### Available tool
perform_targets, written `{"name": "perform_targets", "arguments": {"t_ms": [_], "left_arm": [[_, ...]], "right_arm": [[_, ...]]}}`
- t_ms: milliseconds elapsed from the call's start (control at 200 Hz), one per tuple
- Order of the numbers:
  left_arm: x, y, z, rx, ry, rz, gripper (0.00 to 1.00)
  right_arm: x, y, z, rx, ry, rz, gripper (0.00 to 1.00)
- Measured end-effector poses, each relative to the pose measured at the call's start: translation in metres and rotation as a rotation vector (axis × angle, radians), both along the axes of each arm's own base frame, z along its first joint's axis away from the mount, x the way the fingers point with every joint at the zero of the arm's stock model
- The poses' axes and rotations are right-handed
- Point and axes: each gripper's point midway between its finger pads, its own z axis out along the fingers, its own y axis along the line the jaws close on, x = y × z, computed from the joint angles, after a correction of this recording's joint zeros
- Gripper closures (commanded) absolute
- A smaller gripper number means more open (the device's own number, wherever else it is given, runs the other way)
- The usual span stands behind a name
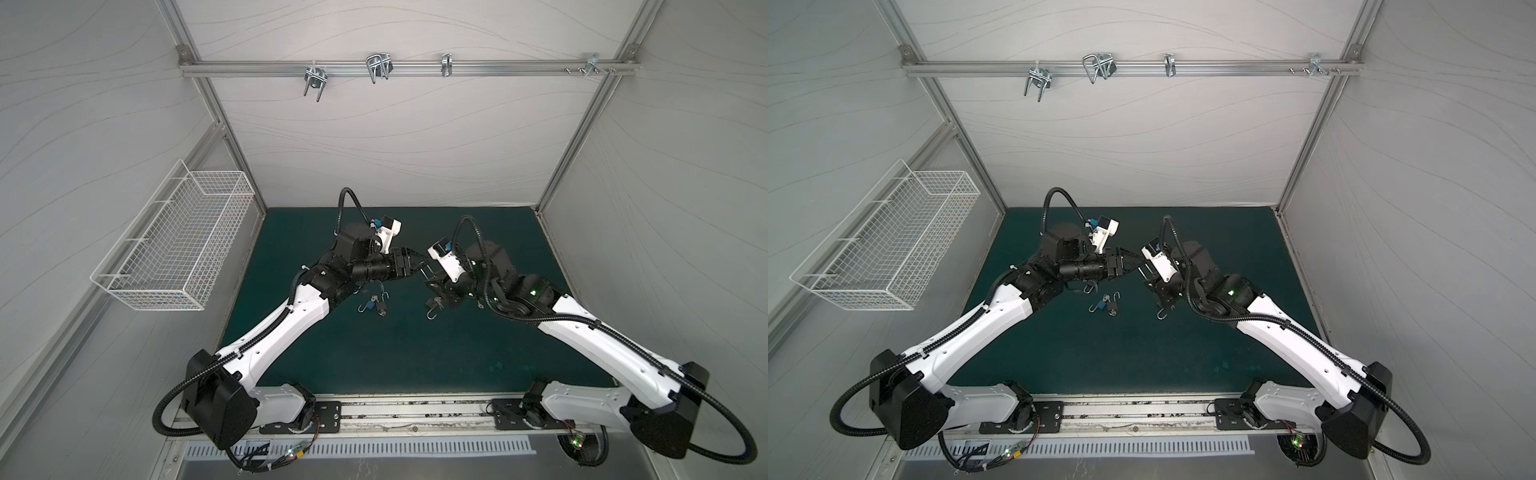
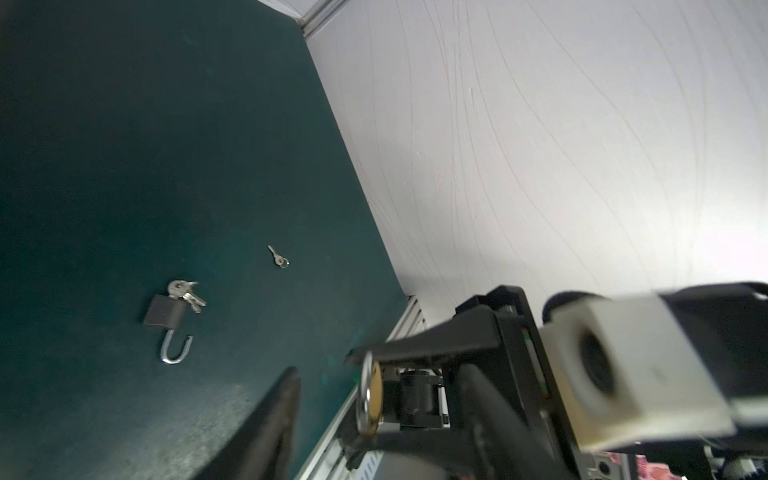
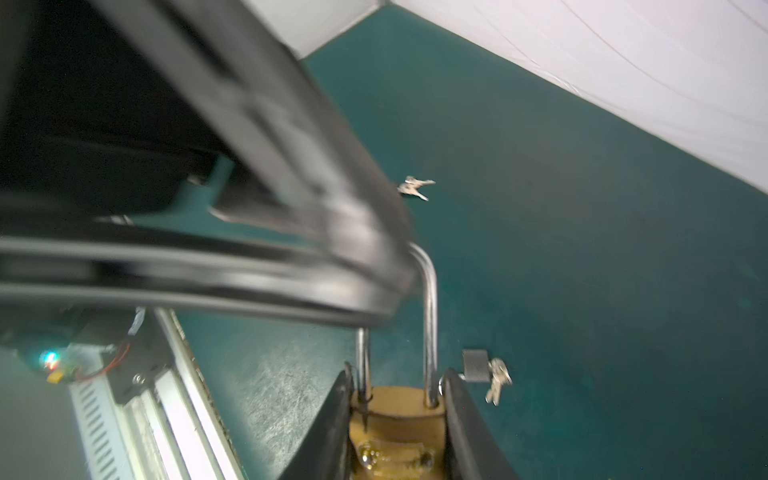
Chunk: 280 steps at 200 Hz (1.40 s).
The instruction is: Lock with the key
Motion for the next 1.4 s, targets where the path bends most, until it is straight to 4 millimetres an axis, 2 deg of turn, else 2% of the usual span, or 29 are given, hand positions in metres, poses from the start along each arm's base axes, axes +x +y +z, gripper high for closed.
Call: {"name": "perform_targets", "arguments": {"t_ms": [95, 215, 305, 500, 560, 650, 800, 1020, 1215, 1400], "left_arm": [[0.013, 0.011, 0.017, 0.036, -0.031, 0.055, 0.01], [0.033, 0.030, 0.038, 0.099, -0.062, 0.138, 0.01], [0.052, 0.040, 0.062, 0.160, -0.103, 0.198, 0.01], [0.075, 0.049, 0.129, 0.242, -0.200, 0.262, 0.01], [0.078, 0.053, 0.150, 0.242, -0.229, 0.277, 0.01], [0.076, 0.058, 0.169, 0.240, -0.258, 0.291, 0.01], [0.071, 0.064, 0.180, 0.224, -0.267, 0.292, 0.01], [0.072, 0.065, 0.184, 0.204, -0.261, 0.305, 0.01], [0.080, 0.074, 0.190, 0.178, -0.261, 0.346, 0.01], [0.085, 0.076, 0.202, 0.137, -0.283, 0.372, 0.01]], "right_arm": [[0.021, -0.035, -0.017, -0.001, 0.082, -0.152, 0.93], [0.047, -0.083, -0.052, -0.026, 0.226, -0.349, 0.93], [0.062, -0.109, -0.083, -0.063, 0.342, -0.457, 0.92], [0.077, -0.136, -0.158, -0.205, 0.547, -0.564, 0.92], [0.081, -0.140, -0.175, -0.241, 0.583, -0.582, 0.92], [0.090, -0.145, -0.195, -0.286, 0.623, -0.603, 0.93], [0.113, -0.150, -0.211, -0.328, 0.625, -0.636, 0.93], [0.141, -0.154, -0.224, -0.356, 0.605, -0.669, 0.92], [0.150, -0.166, -0.237, -0.383, 0.622, -0.701, 0.89], [0.158, -0.173, -0.244, -0.403, 0.621, -0.725, 0.80]]}}
